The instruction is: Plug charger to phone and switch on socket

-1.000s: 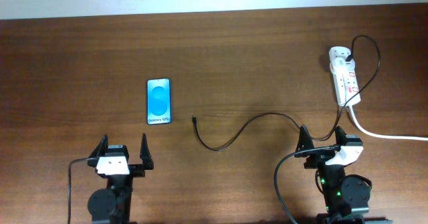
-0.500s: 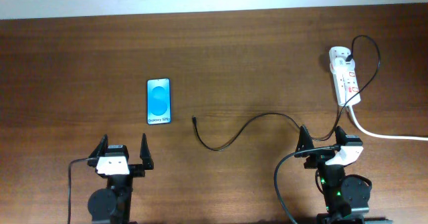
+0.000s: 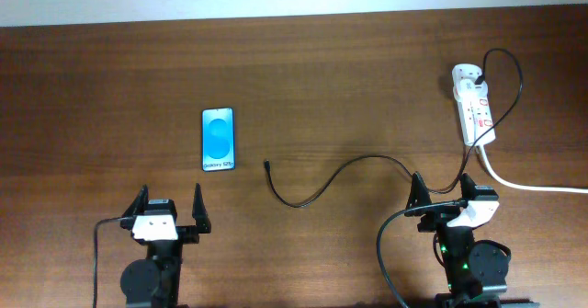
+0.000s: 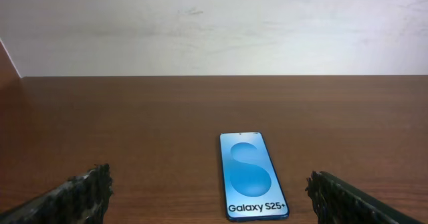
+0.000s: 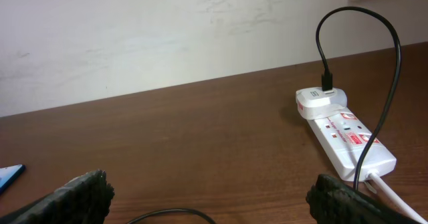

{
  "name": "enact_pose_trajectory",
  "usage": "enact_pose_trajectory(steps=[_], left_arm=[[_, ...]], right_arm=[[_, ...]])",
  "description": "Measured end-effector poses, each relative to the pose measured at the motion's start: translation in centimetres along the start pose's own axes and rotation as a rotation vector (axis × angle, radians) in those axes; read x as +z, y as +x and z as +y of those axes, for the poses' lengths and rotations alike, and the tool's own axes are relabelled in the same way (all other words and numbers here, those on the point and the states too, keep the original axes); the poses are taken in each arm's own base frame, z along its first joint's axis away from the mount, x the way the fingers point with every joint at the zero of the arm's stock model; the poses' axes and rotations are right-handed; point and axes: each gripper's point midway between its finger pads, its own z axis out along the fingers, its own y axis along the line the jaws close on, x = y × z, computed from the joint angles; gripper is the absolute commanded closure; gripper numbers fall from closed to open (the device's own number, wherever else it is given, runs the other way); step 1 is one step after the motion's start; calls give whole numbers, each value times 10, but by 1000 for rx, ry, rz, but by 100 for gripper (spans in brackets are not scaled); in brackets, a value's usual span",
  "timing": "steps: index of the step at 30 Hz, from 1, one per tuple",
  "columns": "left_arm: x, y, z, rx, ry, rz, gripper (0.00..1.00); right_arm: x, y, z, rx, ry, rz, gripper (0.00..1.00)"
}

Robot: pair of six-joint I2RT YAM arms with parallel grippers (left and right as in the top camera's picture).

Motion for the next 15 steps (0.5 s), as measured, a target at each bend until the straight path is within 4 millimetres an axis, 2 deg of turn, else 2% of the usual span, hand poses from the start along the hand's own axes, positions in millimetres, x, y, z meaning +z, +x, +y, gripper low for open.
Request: enact_pose_trajectory(steps=[9, 15], left_arm=[[0, 0, 2, 0, -14, 2, 1], [-2, -14, -25, 9, 148, -60, 1]], right_arm=[[0, 0, 0, 0, 0, 0, 2], [0, 0, 0, -1, 0, 0, 2]])
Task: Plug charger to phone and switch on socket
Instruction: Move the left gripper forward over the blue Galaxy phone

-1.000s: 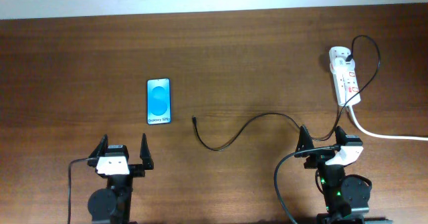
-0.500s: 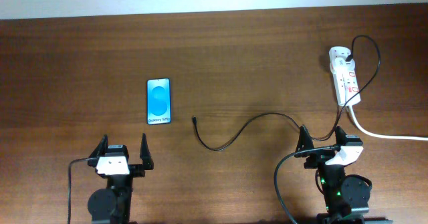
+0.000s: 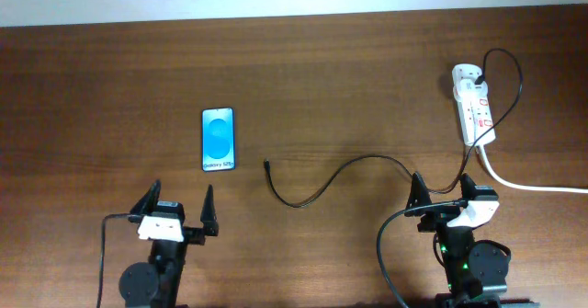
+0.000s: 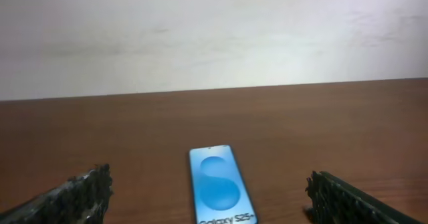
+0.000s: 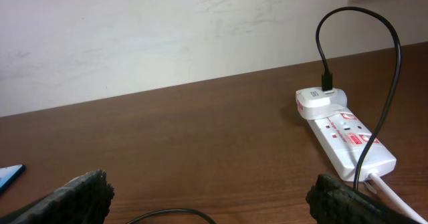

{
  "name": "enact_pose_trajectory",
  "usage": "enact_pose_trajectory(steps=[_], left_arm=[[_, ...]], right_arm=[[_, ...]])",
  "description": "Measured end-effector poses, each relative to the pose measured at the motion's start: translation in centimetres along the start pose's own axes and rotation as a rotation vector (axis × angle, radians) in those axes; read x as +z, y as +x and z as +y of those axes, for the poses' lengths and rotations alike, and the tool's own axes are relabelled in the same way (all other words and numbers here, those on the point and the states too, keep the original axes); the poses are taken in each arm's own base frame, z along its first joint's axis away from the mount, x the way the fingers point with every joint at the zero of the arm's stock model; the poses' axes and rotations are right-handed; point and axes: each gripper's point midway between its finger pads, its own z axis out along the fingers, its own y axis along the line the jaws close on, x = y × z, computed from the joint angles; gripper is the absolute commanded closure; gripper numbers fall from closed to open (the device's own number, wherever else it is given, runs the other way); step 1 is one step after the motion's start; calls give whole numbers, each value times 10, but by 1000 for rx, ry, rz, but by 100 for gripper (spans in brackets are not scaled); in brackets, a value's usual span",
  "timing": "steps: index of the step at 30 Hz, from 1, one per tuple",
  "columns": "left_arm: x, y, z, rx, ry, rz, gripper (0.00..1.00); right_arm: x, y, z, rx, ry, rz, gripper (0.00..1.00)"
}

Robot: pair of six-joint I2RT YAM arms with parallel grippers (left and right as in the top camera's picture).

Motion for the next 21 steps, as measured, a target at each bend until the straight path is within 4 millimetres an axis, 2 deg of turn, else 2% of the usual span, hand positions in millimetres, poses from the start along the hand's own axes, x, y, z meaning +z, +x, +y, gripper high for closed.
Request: enact_pose_trajectory(steps=[3, 5, 7, 12, 14, 15, 17, 21], left_arm=[[-1, -5, -8, 2, 45, -10, 1], [-4, -26, -11, 10, 60, -51, 1], [-4, -36, -11, 11, 61, -53, 1], [7, -51, -8, -4, 63, 19, 1], [23, -79, -5, -11, 64, 52, 1], [32, -86, -3, -16, 67, 80, 1], [53, -91, 0, -33, 74, 171, 1], [97, -79, 1, -98, 112, 438, 1]], right_arm=[[0, 0, 0, 1, 0, 0, 1], [0, 0, 0, 1, 0, 0, 2], [0, 0, 0, 1, 0, 0, 2], [0, 0, 0, 0, 0, -1, 2], [0, 0, 0, 1, 0, 0, 2], [0, 0, 0, 1, 0, -1, 2], [0, 0, 0, 1, 0, 0, 1], [0, 0, 0, 1, 0, 0, 2]])
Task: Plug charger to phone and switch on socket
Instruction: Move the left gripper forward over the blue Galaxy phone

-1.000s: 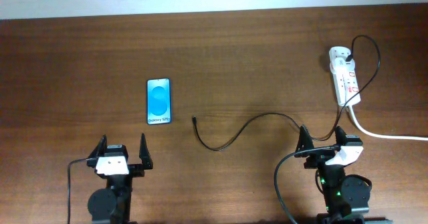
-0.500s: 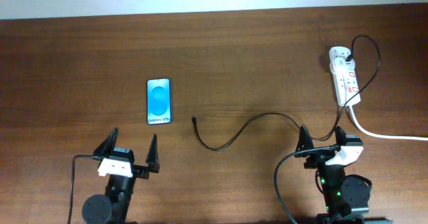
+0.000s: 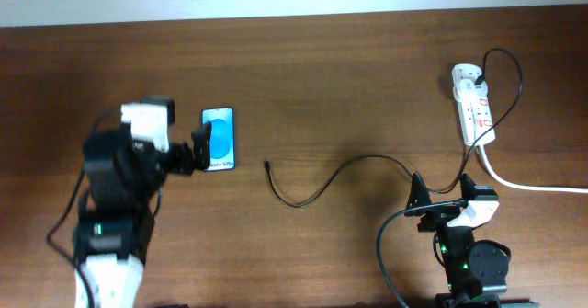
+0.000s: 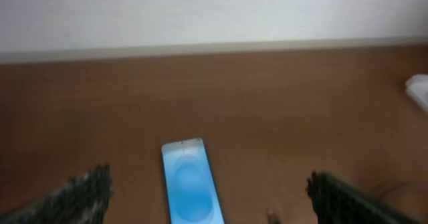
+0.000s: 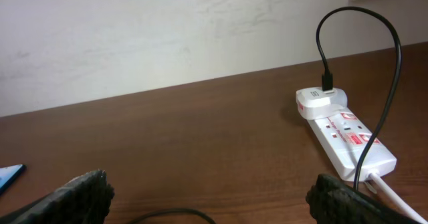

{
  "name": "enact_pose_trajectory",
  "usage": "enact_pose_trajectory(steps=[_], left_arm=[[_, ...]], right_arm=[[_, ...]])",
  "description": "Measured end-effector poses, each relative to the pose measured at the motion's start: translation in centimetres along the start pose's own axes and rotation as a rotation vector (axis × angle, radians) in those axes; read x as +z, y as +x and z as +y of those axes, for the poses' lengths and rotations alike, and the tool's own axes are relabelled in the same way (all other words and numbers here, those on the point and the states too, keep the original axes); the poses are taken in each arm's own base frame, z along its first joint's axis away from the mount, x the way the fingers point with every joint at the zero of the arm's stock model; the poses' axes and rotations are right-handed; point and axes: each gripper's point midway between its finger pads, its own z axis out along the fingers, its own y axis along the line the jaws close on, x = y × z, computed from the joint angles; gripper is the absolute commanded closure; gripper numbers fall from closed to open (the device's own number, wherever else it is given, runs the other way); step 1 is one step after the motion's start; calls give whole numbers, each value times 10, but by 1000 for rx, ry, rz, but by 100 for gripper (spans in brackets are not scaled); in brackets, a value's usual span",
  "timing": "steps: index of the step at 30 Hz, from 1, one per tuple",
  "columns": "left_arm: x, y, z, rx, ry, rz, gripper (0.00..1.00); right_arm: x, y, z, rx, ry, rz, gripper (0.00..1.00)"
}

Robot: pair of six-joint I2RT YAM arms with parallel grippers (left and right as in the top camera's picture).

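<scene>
The phone (image 3: 219,138), its screen lit blue, lies flat on the table left of centre; it shows blurred in the left wrist view (image 4: 190,184). My left gripper (image 3: 175,156) hangs open above the table by the phone's near left side, and the phone shows between its fingers (image 4: 80,197). The black cable (image 3: 312,193) curls across the middle, its free plug (image 3: 266,165) lying right of the phone. It runs to the white charger (image 5: 319,100) in the power strip (image 3: 475,110). My right gripper (image 3: 445,193) stands open and holds nothing.
The power strip (image 5: 348,140) has a white mains lead (image 3: 533,187) running off the right edge. A pale wall (image 5: 167,37) closes the far side of the brown table (image 3: 349,78). The cable arches high above the strip (image 5: 394,50).
My left arm has left the near table edge and now stands far forward, its open gripper beside the phone; its view is blurred. The right arm, phone and cable have not moved.
Both grippers stood open at the near edge, phone and cable lying apart. Then the left gripper had turned a little to the right, still near the edge. Now it hangs by the phone, while the right gripper stays where it was.
</scene>
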Motion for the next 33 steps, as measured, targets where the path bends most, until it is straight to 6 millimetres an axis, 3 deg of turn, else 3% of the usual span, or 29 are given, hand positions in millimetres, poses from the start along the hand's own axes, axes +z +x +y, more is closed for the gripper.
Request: enact_pose_trajectory(steps=[3, 5, 6, 7, 9, 11, 14, 19, 20, 24, 33], left_arm=[[32, 0, 3, -50, 24, 222, 1], [42, 19, -5, -62, 50, 421, 1], [52, 19, -12, -39, 52, 529, 1], [71, 20, -21, -1, 62, 581, 1], [88, 28, -25, 23, 64, 623, 1], [100, 21, -24, 34, 61, 584, 1], [104, 13, -23, 39, 57, 547, 1], [123, 22, -14, -56, -7, 616, 1], [119, 24, -14, -65, -9, 653, 1], [119, -14, -14, -80, -27, 650, 1], [142, 30, -5, -130, -66, 786, 1]], right_arm=[[0, 0, 0, 0, 0, 0, 2], [0, 0, 0, 0, 0, 0, 2], [0, 0, 0, 0, -1, -1, 2], [0, 0, 0, 0, -1, -1, 2], [0, 0, 0, 0, -1, -1, 2], [0, 0, 0, 0, -1, -1, 2], [0, 0, 0, 0, -1, -1, 2], [0, 0, 0, 1, -1, -1, 2], [0, 0, 0, 0, -1, -1, 2], [0, 0, 0, 0, -1, -1, 2], [0, 0, 0, 0, -1, -1, 2]])
